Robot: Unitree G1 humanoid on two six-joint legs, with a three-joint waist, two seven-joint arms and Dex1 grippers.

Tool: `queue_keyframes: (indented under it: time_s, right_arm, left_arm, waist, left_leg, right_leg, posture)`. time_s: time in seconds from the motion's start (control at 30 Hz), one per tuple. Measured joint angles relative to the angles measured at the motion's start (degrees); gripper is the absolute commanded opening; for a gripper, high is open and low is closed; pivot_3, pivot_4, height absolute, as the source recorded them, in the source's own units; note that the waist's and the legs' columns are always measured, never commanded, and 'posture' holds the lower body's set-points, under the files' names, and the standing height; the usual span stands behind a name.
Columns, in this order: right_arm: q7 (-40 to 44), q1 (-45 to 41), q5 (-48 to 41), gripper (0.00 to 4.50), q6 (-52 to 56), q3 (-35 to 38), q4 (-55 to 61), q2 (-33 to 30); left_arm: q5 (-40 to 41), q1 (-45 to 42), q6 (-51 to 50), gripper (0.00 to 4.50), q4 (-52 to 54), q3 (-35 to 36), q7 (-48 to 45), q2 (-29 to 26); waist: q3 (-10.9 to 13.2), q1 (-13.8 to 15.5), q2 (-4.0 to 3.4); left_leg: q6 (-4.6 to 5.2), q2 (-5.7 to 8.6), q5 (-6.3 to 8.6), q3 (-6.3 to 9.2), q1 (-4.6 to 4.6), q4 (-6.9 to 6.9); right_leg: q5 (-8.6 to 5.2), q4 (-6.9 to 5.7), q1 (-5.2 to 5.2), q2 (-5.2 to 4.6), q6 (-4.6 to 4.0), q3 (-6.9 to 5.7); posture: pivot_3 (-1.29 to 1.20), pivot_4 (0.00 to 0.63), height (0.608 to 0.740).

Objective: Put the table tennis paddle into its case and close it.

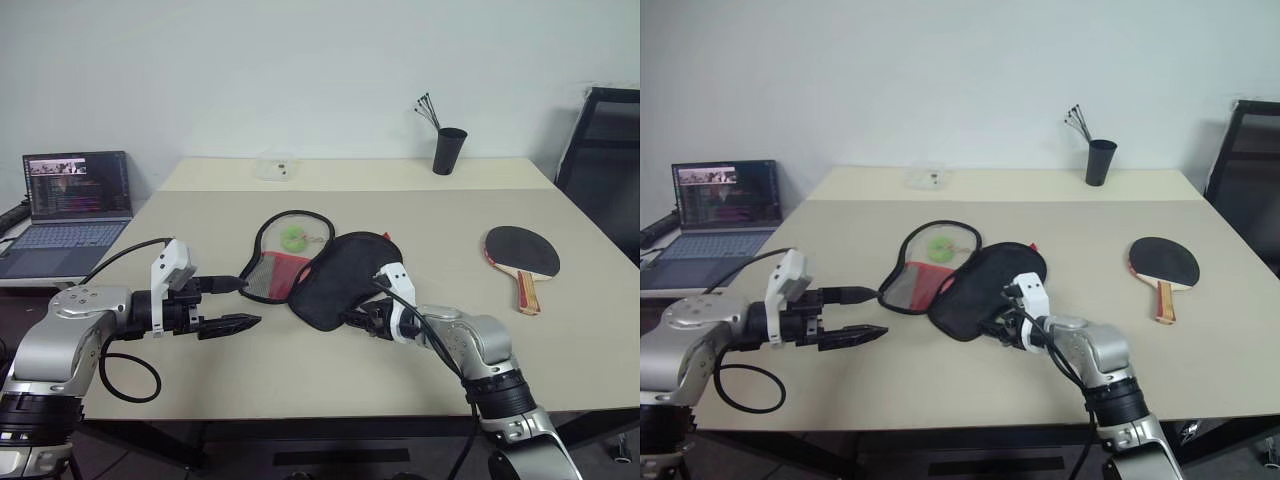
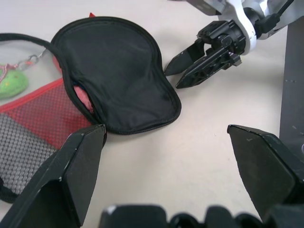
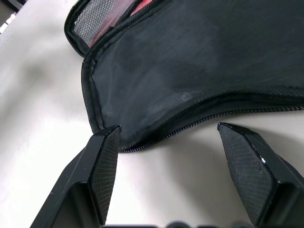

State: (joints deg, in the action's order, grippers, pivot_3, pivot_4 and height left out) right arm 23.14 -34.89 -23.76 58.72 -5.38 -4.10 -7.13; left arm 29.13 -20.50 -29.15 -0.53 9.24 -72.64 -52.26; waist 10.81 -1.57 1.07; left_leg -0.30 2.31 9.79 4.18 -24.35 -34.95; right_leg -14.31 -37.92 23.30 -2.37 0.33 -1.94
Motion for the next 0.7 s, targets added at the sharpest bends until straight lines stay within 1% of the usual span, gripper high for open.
queue_keyframes:
  time_s: [0.33, 0.43, 0.7]
  right_arm:
    - [-0.7, -2.3, 0.5, 3.57, -0.9, -0.4, -3.5, 3.5]
    - [-0.7, -2.3, 0.8, 2.96, -1.1, -1.3, -3.5, 4.2]
    - [0.2, -2.3, 2.3, 0.11, -2.1, -1.6, -3.5, 2.9]
  left_arm:
    - [-0.1, 0.1, 1.1, 4.5, 0.0, 0.0, 0.8, 0.4]
    - [-0.1, 0.5, 1.3, 4.5, 0.0, 0.0, 0.8, 0.5]
    - [-0.1, 1.9, 2.0, 4.5, 0.1, 0.0, 0.8, 0.8]
  waist:
    - [0.0, -0.2, 0.0]
    - [0.0, -0.2, -0.01]
    - [0.0, -0.2, -0.01]
  left_leg:
    - [0.0, -0.01, 0.0, 0.0, 0.0, 0.03]
    - [0.0, -0.01, 0.0, 0.0, 0.0, 0.04]
    - [0.0, -0.01, 0.0, 0.0, 0.0, 0.04]
  right_leg:
    - [0.0, 0.0, 0.03, 0.02, -0.01, 0.01]
    - [-0.01, 0.0, 0.03, 0.02, -0.01, 0.01]
    - [-0.01, 0.0, 0.03, 0.02, -0.02, 0.01]
  posture:
    - [0.0, 0.15, 0.74]
    - [0.0, 0.15, 0.74]
    - [0.0, 0.15, 0.74]
